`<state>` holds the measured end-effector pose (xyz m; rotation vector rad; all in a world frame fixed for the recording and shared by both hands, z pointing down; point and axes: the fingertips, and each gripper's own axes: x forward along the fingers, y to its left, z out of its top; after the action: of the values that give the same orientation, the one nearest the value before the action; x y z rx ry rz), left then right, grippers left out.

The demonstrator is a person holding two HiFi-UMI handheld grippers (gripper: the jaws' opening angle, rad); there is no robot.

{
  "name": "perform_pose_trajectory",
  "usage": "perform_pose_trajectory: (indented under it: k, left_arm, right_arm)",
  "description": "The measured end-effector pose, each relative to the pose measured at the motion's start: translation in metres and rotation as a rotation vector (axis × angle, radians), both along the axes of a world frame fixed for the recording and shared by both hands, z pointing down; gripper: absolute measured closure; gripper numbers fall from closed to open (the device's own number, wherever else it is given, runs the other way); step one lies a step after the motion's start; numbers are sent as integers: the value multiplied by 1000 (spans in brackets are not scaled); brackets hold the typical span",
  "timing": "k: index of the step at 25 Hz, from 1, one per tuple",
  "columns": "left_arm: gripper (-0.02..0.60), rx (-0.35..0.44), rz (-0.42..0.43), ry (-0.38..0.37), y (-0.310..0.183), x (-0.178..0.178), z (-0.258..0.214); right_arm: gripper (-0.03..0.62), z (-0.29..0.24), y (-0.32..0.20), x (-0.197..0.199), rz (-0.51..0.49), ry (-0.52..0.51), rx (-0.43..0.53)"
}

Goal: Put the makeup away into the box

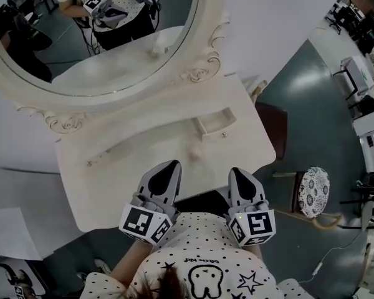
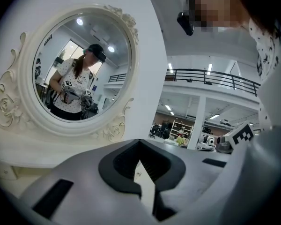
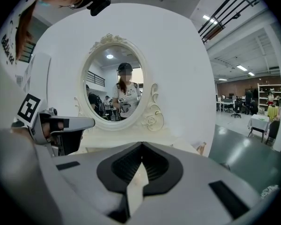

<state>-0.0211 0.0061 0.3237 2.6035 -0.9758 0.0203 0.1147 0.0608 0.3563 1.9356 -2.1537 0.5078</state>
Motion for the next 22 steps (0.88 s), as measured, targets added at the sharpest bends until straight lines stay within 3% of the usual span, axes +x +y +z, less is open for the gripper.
perform_pose_trajectory:
  k: [14, 22]
  left_arm:
    - [586, -25, -150, -3, -6, -17, 4]
    - [586, -57, -161, -22, 2, -10, 14]
  right_arm:
    - [586, 2, -32, -16, -154, -16, -6]
    - [584, 7, -46, -15, -187, 12, -8]
